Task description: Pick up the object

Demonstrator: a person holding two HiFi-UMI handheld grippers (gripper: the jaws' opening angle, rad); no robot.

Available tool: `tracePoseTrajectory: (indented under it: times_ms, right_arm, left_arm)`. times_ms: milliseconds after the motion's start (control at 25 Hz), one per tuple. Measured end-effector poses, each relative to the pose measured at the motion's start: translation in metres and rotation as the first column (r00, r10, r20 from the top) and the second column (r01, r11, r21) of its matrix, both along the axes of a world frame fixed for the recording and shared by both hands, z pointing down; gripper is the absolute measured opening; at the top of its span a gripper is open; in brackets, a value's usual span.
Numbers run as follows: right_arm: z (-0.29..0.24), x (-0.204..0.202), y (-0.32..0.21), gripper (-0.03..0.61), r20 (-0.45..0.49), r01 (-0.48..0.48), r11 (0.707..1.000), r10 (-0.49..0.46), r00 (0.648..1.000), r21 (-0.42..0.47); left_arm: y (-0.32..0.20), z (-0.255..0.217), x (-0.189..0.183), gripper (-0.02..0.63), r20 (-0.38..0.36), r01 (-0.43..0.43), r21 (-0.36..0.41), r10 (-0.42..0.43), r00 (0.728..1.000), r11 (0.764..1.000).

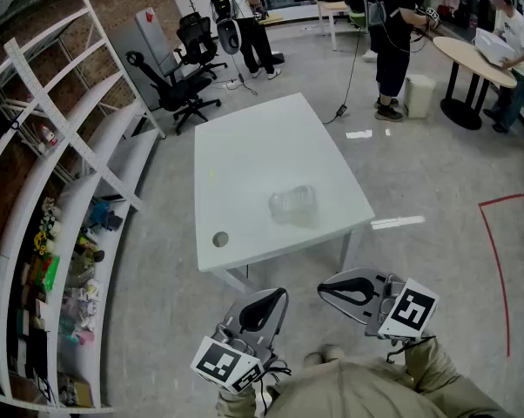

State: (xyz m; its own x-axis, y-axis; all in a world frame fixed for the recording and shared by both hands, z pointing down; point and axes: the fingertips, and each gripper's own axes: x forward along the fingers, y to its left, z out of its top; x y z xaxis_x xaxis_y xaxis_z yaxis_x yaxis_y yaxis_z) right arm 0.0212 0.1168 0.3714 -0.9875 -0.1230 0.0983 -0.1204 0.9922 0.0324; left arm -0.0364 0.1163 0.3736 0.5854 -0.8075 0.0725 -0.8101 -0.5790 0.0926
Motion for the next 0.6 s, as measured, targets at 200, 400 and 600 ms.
tracePoseTrajectory:
  times_ms: [200,400,600]
  right_arm:
    - [-0.004,0.0,-0.009,0.005,-0.006,0.015,1.0,-0.015,1.0,-0.01]
    - [0.003,0.003,-0.018,0.005,0.0,0.04,0.999,-0.04,0.999,-0.022]
    - [0.018,0.006,-0.034,0.005,-0.013,0.041,0.998,-0.042,0.999,-0.05]
  left_arm:
    - [-0.008,-0.004,-0.001,0.006,0.003,0.013,-0.002,-0.013,1.0,1.0]
    - [-0.017,0.004,-0.001,0.006,0.001,0.045,-0.014,-0.045,0.999,0.999]
    - [-0.032,0.021,0.002,0.006,-0.018,0.054,-0.048,-0.055,0.998,0.997]
